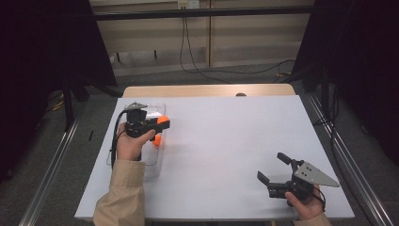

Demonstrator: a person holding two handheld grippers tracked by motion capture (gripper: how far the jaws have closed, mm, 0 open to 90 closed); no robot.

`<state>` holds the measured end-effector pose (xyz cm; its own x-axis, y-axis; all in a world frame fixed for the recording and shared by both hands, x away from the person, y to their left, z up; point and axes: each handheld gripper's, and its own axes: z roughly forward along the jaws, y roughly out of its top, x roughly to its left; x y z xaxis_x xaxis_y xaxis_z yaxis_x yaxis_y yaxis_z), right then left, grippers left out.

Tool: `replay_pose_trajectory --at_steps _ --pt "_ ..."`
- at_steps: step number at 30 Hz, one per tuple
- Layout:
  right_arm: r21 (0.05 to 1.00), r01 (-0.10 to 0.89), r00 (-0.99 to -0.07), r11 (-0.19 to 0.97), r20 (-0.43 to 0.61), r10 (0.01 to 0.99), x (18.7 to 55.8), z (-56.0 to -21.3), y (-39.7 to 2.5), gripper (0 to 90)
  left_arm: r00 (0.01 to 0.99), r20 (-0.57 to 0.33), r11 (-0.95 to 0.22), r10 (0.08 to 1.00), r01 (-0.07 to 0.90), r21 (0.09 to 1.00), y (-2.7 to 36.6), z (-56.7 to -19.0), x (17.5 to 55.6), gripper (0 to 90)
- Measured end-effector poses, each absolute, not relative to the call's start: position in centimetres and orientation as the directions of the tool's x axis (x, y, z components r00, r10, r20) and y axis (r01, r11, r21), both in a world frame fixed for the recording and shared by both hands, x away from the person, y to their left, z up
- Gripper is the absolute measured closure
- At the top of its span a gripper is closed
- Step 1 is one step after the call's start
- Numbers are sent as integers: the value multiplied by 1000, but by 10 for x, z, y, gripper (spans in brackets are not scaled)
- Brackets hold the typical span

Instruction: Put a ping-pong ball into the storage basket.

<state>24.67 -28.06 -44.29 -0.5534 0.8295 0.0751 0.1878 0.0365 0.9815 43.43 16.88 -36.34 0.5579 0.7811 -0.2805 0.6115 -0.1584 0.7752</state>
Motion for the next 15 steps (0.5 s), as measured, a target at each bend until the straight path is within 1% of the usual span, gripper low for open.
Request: replay_pose_trajectory --at_steps 15 --pt "982 187 -554 37 74 829 247 -443 -281 10 545 -268 -151 795 605 782 175 -362 434 509"
